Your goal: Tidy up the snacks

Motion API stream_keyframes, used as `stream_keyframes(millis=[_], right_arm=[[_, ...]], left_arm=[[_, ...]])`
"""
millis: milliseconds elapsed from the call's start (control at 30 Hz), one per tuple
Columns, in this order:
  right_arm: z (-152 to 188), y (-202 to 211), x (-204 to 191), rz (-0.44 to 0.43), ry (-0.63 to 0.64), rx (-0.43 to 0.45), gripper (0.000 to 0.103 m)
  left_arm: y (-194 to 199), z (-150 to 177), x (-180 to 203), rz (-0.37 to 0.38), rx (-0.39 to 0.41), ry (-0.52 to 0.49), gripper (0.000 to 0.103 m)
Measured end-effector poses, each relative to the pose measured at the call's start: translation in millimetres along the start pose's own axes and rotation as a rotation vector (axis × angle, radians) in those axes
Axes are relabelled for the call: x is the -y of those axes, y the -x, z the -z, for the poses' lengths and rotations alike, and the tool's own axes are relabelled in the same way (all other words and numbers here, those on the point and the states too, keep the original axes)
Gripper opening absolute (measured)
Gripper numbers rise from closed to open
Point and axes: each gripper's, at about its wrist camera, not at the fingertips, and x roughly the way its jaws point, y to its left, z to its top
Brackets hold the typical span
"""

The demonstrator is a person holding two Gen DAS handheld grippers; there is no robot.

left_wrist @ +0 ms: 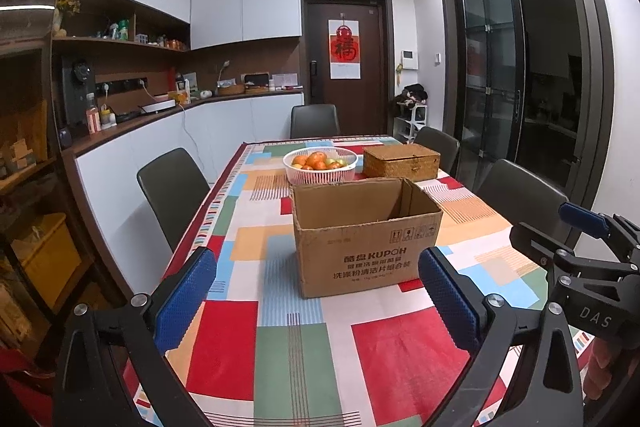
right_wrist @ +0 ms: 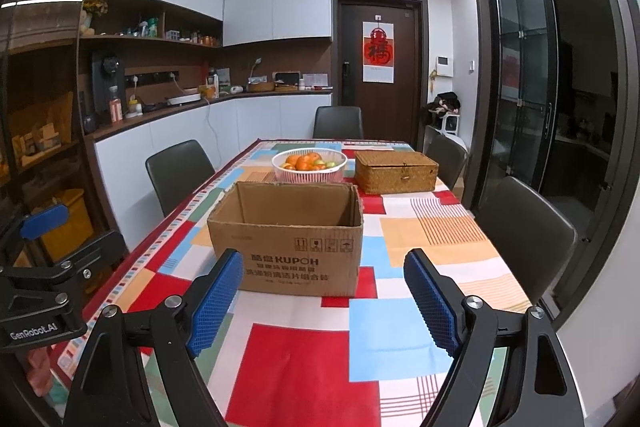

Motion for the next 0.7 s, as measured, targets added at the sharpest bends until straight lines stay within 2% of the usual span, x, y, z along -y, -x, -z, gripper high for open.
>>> stream_keyframes(millis=[700], right_arm=[[1.2, 8.2, -1.8, -0.012, 0.005, 0.011, 0.083]], left_arm=[[11.1, -0.9, -2.2, -0.026, 0.023, 0.006, 0.103]])
